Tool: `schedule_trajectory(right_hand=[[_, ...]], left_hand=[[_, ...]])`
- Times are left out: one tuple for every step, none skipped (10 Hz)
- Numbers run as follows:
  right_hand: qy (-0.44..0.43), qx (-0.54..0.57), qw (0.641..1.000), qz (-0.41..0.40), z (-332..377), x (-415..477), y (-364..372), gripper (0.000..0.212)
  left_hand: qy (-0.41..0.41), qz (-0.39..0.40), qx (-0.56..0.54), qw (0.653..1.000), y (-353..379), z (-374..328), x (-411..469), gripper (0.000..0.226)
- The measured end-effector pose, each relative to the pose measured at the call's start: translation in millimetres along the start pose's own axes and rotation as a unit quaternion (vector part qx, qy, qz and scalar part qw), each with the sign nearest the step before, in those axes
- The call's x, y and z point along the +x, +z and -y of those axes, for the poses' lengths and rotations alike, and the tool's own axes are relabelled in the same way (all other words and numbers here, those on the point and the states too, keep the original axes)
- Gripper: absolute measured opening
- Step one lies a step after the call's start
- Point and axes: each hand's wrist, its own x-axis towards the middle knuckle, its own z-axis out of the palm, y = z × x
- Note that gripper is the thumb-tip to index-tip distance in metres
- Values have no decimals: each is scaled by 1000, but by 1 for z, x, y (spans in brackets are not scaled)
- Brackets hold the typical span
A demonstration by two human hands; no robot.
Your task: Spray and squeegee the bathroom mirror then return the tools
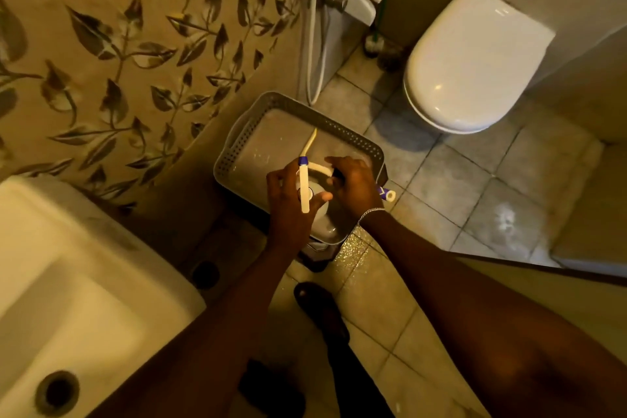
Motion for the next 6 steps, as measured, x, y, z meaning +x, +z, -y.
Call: schedule_trajectory(right_hand=[[14,26,1000,-6,-6,0,6,42],[12,34,999,-9,-9,-3,8,43],[6,16,999,-29,-8,-7,7,45],[11,-11,999,-34,-3,-18,-4,46],[7,-29,998,-62,7,-30,-21,45],[9,-56,995,-80,24,-47,-43,49]], left_hand=[[6,-14,5,1000,8,14,4,93],[-15,-6,-29,999,12,17,5,93],[-16,5,-70,997,10,16,2,97],[-22,34,-58,998,-1,16,-4,106],[-26,73,-15,997,-20,16,-8,112],[32,102,50,993,-52,8,-18,109]])
